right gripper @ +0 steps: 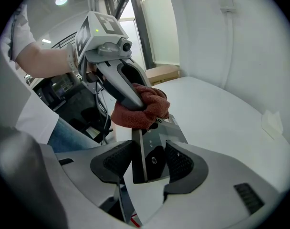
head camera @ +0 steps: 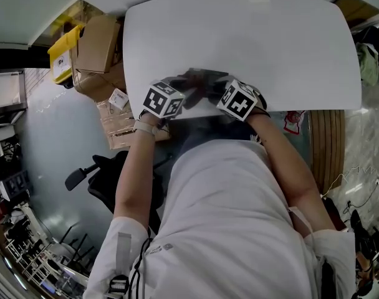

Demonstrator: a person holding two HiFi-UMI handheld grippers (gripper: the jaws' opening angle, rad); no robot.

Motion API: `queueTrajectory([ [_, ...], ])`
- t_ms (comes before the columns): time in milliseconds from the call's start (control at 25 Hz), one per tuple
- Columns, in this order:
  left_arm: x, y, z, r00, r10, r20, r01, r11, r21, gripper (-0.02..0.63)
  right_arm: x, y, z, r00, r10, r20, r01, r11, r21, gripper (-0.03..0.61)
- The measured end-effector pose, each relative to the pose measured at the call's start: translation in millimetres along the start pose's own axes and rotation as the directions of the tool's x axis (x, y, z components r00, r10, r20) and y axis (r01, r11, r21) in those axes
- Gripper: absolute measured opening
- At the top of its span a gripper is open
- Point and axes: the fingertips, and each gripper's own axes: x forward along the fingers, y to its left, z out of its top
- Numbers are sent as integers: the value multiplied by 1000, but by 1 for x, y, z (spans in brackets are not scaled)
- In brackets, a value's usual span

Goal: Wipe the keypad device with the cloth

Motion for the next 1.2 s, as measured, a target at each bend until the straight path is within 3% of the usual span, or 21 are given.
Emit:
queueTrajectory([
  [240,8,4,2,999,-16,-42,17,1000,16,110,1,-3,-1,1000,9,-13,-9,1000,-8,215],
  [1080,42,29,6,988,-108,-109,98,991,-91,112,1,0,-1,999,33,-38,-33,999,-3,215],
  [1200,49,34,8,989,-93,-117,82,992,-97,112,0,-1,-1,999,34,-42,-34,999,-2,215],
])
